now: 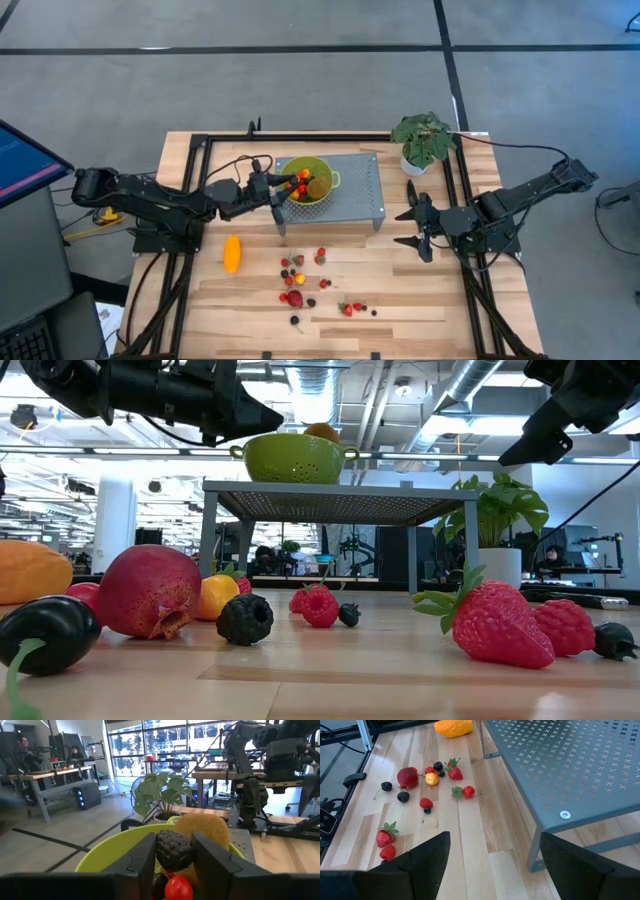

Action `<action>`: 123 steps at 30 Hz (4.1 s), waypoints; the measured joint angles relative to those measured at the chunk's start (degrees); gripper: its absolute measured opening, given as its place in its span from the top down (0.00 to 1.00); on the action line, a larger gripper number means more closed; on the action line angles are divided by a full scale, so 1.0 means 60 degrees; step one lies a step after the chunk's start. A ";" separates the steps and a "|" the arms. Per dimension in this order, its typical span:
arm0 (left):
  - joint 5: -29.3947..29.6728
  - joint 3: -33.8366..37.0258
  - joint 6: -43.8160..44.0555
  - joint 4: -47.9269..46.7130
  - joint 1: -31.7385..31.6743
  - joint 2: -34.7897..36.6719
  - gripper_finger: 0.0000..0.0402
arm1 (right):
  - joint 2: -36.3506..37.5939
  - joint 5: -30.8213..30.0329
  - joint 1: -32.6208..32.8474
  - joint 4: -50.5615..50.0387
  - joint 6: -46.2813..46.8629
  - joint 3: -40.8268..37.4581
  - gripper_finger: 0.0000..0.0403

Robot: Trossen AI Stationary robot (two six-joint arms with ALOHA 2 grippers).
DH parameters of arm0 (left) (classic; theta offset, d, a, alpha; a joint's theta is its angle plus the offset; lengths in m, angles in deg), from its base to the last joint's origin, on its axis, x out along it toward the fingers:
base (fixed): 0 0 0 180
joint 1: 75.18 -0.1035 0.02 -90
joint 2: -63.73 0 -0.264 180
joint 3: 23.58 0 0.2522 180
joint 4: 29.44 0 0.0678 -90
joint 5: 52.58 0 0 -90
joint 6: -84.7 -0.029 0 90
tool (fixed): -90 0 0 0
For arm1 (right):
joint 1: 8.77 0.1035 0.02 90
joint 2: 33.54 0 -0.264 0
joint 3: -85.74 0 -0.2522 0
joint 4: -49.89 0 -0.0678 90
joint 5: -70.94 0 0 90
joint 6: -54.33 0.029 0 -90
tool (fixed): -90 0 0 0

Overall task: Pick & Place Fruit
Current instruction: Put the black raspberry into the green strainer bowl on the shelf, then put the red cherry into the green strainer bowl on the shelf

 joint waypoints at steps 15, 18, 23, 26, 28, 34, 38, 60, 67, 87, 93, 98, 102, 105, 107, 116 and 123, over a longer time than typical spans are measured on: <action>0.0000 0.0000 0.0098 -0.0084 0.0173 0.0000 0.59 | 0.0000 0.0004 0.0000 0.0000 -0.0003 0.0000 0.25; -0.0252 0.0000 0.0102 -0.0066 0.0515 0.0000 0.58 | 0.0000 0.0004 0.0000 0.0000 0.0000 0.0000 0.25; -0.1609 0.0000 0.0104 -0.0066 0.1520 0.0000 0.59 | 0.0000 0.0003 0.0000 0.0000 -0.0003 0.0000 0.25; -0.2149 0.0000 0.0102 -0.0079 0.2324 0.0000 0.60 | 0.0002 0.0000 -0.0003 0.0000 0.0000 0.0000 0.25; -0.2284 0.0000 0.0091 -0.0201 0.2905 0.0000 0.60 | 0.0002 0.0003 -0.0003 0.0000 -0.0001 -0.0001 0.25; -0.2313 0.0000 0.0022 -0.1442 0.4584 0.0000 0.60 | 0.0001 0.0000 -0.0002 0.0000 0.0000 0.0000 0.25; -0.2165 0.0000 0.0018 -0.2571 0.5510 -0.0130 0.61 | 0.0001 0.0002 0.0000 0.0000 -0.0002 -0.0001 0.25; 0.0188 -0.0492 0.2467 -0.3040 0.7318 -0.3422 0.37 | 0.0003 0.0000 -0.0004 0.0080 -0.0003 0.0000 0.25; 0.0255 -0.0492 0.3447 -0.3016 0.7304 -0.3993 0.37 | 0.0002 0.0001 -0.0004 0.0102 -0.0002 0.0000 0.25; 0.0431 -0.0863 0.4367 -0.2528 0.7297 -0.5777 0.45 | 0.0003 0.0004 -0.0003 0.0098 -0.0003 0.0000 0.25; 0.0627 -0.0863 0.4554 -0.2524 0.7260 -0.5788 0.48 | 0.0000 0.0004 -0.0003 0.0098 -0.0003 0.0000 0.25; 0.0661 -0.0860 0.4564 -0.2487 0.7260 -0.5799 0.54 | 0.0002 0.0002 -0.0002 0.0098 -0.0002 0.0000 0.25; 0.0701 -0.0856 0.4564 -0.2467 0.7253 -0.5803 0.58 | 0.0003 0.0002 -0.0002 0.0098 0.0000 -0.0001 0.25; 0.0739 -0.0849 0.4564 -0.2438 0.7253 -0.5807 0.61 | 0.0003 0.0004 0.0000 0.0098 0.0000 0.0000 0.25; 0.0773 -0.0848 0.4564 -0.2419 0.7249 -0.5807 0.62 | 0.0003 0.0004 0.0000 0.0101 0.0000 -0.0001 0.25; 0.0801 -0.0838 0.4564 -0.2346 0.7242 -0.5810 0.70 | 0.0001 0.0004 0.0000 0.0099 -0.0002 0.0000 0.25; 0.0776 -0.0830 0.4555 -0.2322 0.7238 -0.5786 0.72 | 0.0000 0.0003 -0.0003 0.0098 0.0000 0.0000 0.25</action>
